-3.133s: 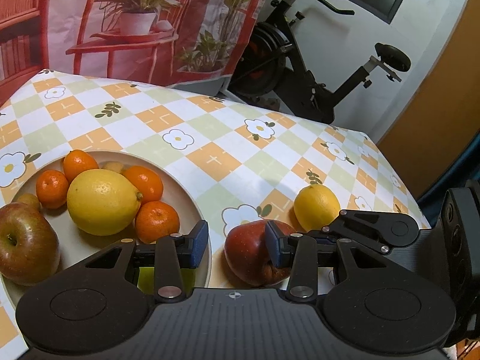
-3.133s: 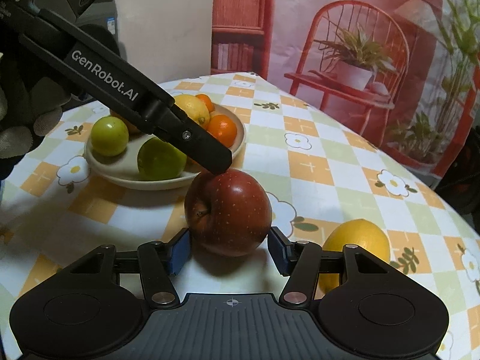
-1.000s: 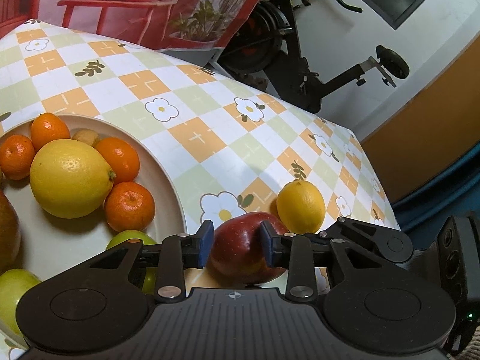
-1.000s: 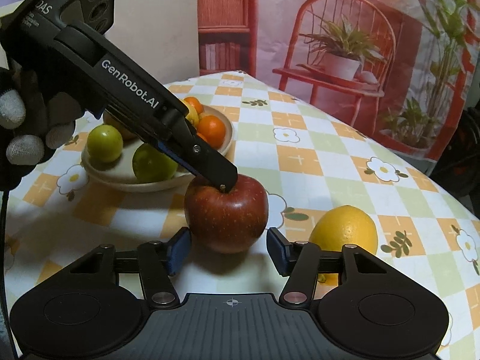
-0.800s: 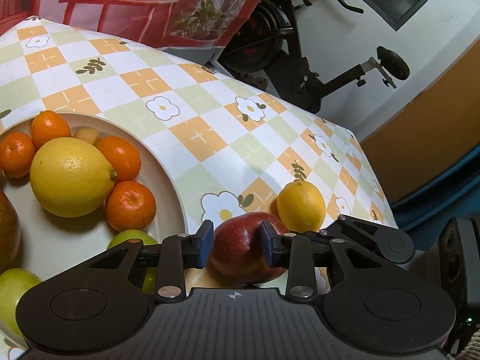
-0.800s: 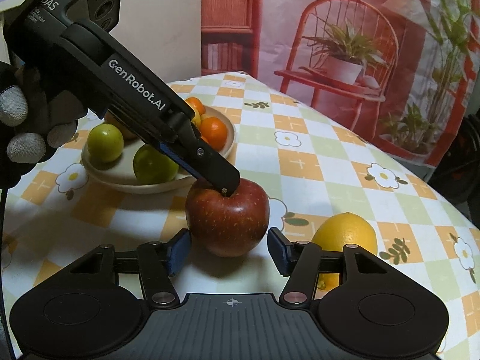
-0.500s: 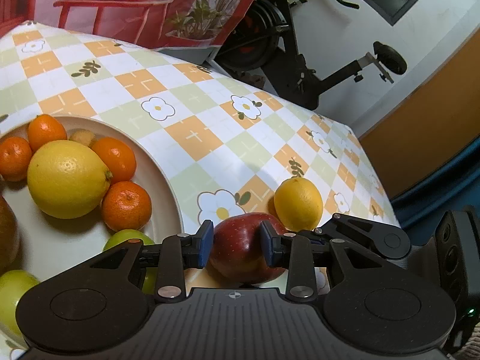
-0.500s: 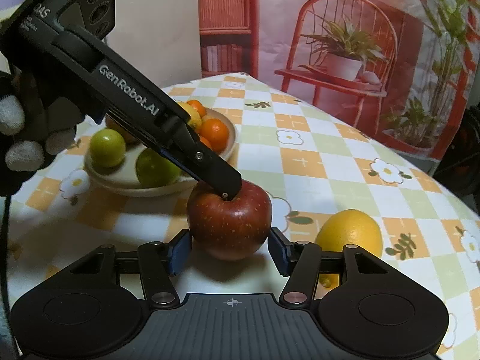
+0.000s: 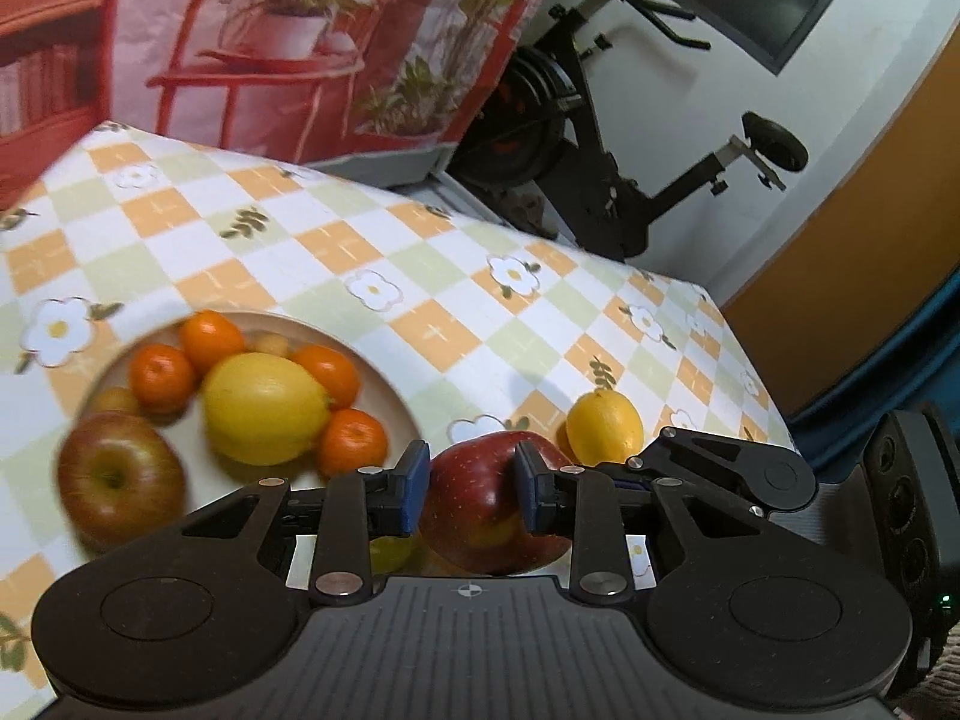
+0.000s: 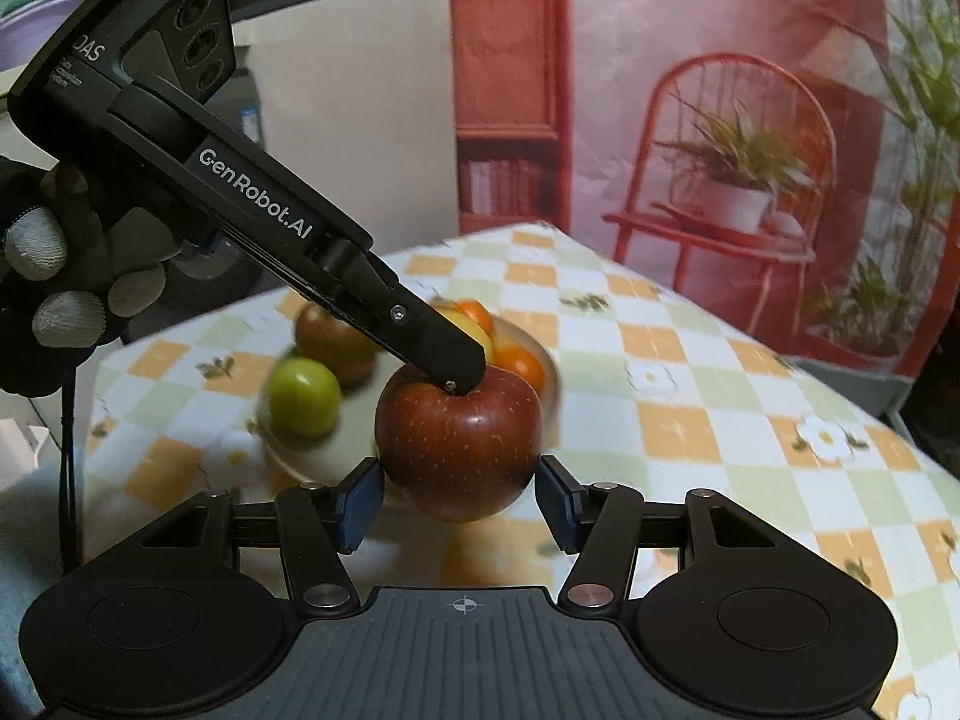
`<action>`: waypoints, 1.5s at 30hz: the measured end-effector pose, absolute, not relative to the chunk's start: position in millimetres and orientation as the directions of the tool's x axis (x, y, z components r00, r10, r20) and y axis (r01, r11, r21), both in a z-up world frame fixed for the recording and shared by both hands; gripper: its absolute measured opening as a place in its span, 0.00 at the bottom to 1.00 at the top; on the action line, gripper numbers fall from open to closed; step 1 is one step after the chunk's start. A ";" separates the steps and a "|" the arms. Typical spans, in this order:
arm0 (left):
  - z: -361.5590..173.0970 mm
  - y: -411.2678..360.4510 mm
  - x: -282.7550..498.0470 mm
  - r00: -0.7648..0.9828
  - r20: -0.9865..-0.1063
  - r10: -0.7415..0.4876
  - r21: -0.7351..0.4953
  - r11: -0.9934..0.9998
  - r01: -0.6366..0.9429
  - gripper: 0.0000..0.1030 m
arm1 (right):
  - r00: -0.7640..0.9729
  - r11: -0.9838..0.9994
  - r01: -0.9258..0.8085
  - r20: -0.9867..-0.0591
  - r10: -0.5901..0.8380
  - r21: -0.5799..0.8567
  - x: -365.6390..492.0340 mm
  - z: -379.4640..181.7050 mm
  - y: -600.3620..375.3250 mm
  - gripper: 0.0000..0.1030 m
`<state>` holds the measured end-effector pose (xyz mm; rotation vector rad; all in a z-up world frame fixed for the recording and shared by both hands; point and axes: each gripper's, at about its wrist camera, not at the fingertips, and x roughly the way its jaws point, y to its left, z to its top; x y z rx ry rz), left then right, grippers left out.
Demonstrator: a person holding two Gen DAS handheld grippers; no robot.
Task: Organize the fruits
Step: 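Carry the red apple over the plate and lower it among the fruits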
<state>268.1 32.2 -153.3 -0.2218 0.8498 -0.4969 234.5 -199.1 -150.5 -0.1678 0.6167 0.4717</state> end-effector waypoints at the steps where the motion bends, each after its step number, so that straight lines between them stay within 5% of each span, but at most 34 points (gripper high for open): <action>1: -151.3 36.0 266.2 0.561 -0.661 -0.498 -0.377 0.867 0.326 0.31 | 0.713 0.878 -0.478 -0.588 0.380 -0.012 236.3 -148.9 -194.8 0.50; 21: -155.7 104.4 265.1 0.642 -0.656 -0.396 -0.379 0.909 0.173 0.31 | 0.651 0.806 -0.588 -0.633 0.419 -0.071 291.8 -156.3 -113.4 0.50; 45: -167.0 93.4 278.7 0.632 -0.677 -0.378 -0.335 0.922 0.192 0.33 | 0.651 0.837 -0.545 -0.653 0.387 -0.047 301.3 -170.8 -127.4 0.51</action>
